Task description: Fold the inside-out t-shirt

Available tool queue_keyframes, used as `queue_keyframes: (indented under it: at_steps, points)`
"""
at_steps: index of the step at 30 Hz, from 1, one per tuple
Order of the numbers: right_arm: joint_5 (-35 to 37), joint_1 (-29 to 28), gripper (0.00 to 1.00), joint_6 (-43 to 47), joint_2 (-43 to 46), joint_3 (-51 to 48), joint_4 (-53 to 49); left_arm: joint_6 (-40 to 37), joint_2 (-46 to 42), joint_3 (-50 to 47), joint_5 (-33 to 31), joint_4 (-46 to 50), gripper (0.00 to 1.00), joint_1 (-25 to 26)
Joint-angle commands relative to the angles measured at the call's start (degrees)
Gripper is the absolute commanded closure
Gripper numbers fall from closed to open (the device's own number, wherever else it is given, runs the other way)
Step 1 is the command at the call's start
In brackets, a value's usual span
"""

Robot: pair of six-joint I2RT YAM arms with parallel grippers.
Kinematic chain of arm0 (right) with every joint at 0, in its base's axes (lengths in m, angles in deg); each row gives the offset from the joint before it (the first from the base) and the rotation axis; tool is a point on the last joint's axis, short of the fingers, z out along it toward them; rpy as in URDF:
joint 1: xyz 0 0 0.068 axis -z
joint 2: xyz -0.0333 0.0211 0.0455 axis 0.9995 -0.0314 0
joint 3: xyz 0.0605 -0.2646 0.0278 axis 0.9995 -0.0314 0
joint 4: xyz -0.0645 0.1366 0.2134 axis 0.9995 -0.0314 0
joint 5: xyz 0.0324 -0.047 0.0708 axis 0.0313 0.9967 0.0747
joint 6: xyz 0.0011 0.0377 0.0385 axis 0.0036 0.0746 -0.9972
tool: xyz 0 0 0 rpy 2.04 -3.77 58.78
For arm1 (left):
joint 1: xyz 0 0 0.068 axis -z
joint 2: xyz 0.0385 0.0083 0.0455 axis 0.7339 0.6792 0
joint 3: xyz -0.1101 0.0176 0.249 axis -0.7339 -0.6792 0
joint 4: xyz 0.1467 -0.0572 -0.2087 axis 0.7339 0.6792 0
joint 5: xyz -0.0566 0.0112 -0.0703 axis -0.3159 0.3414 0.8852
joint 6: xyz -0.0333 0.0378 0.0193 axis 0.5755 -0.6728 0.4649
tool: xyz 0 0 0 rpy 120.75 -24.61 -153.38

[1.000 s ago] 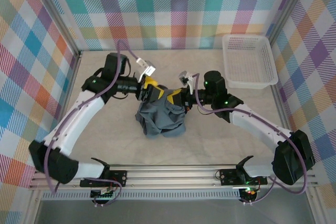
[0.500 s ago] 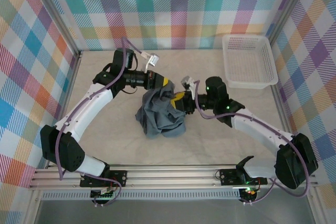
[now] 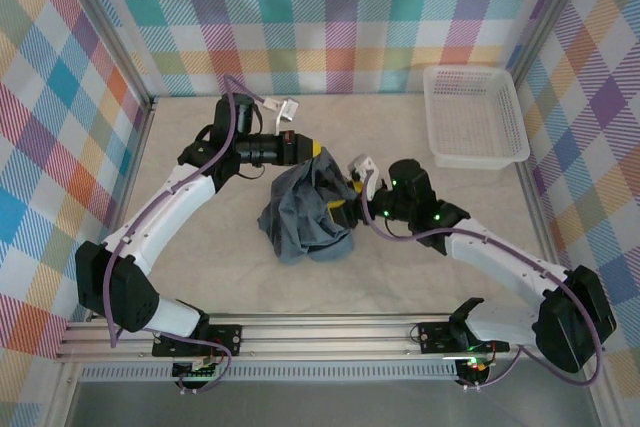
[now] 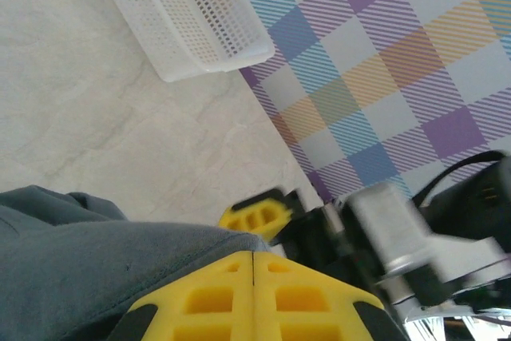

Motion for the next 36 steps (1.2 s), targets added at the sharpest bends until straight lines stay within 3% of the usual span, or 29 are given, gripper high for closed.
queue_keyframes:
  at_steps: [1, 5, 7, 10, 12, 14, 15, 18, 20, 27, 28, 31, 32, 34, 36]
  points:
    - [6.05, 0.05, 0.2, -0.88, -3.33, 5.79, 0.94, 1.93, -1.82, 0.6, -2.59, -1.0, 1.0, 0.41]
    - [7.6, 0.04, 0.21, -5.98, -5.45, 7.1, 1.14, 3.32, -2.73, 1.98, -2.95, -1.43, 1.0, 0.51]
    - [9.76, 0.09, 0.3, -8.63, -6.79, 7.57, 0.18, 3.72, -2.62, 2.67, -1.61, -1.89, 1.0, 0.54]
    - [6.46, -0.04, 0.45, -9.08, -10.77, 9.81, -4.8, 4.79, -2.91, 3.13, -0.37, -3.64, 1.0, 0.6]
    - [2.6, -0.04, 0.63, -9.87, -12.15, 10.85, -7.41, 4.11, -2.71, 4.3, 0.24, -2.92, 1.0, 0.54]
    - [-7.43, -0.02, 0.92, -10.7, -11.1, 11.24, -5.95, 0.85, -2.16, 5.66, -1.83, 1.87, 1.0, 0.57]
    - [-12.42, -0.04, 1.0, -11.98, -10.16, 11.11, -4.06, -0.72, -1.85, 6.07, -4.76, 4.75, 1.0, 0.45]
    - [-23.04, 0.24, 1.0, -19.63, -6.32, 9.73, 5.69, -3.71, 0.27, 5.32, -20.7, 12.91, 1.0, -1.37]
    - [-24.98, 0.9, 1.0, -24.83, -3.7, 7.01, 14.3, -3.56, 2.61, 2.57, -25.54, 13.64, 1.0, -3.71]
    - [-21.84, 4.39, 1.0, -29.34, -0.46, 2.49, 21.79, -0.93, 1.51, -3.85, -15.48, 6.9, 1.0, -4.67]
    - [-21.96, 4.55, 1.0, -29.34, -0.69, 2.22, 22.21, -2.16, 0.23, -3.77, -15.78, 8.08, 0.95, -4.68]
    - [-22.17, 5.13, 1.0, -29.14, -1.68, 2.37, 21.59, -5.82, -5.13, -3.06, -18.13, 13.01, 0.55, -4.76]
    - [-21.88, 5.37, 1.0, -29.17, -1.96, 2.41, 21.43, -6.12, -7.28, -3.07, -18.37, 14.17, 0.48, -4.76]
    - [-20.9, 5.67, 1.0, -28.91, -2.47, 2.92, 20.06, -4.65, -11.75, -4.24, -16.63, 13.9, 0.46, -4.67]
    - [-20.49, 5.85, 1.0, -28.29, -3.14, 3.76, 18.71, -1.19, -15.4, -6.68, -14.55, 11.17, 0.51, -3.99]
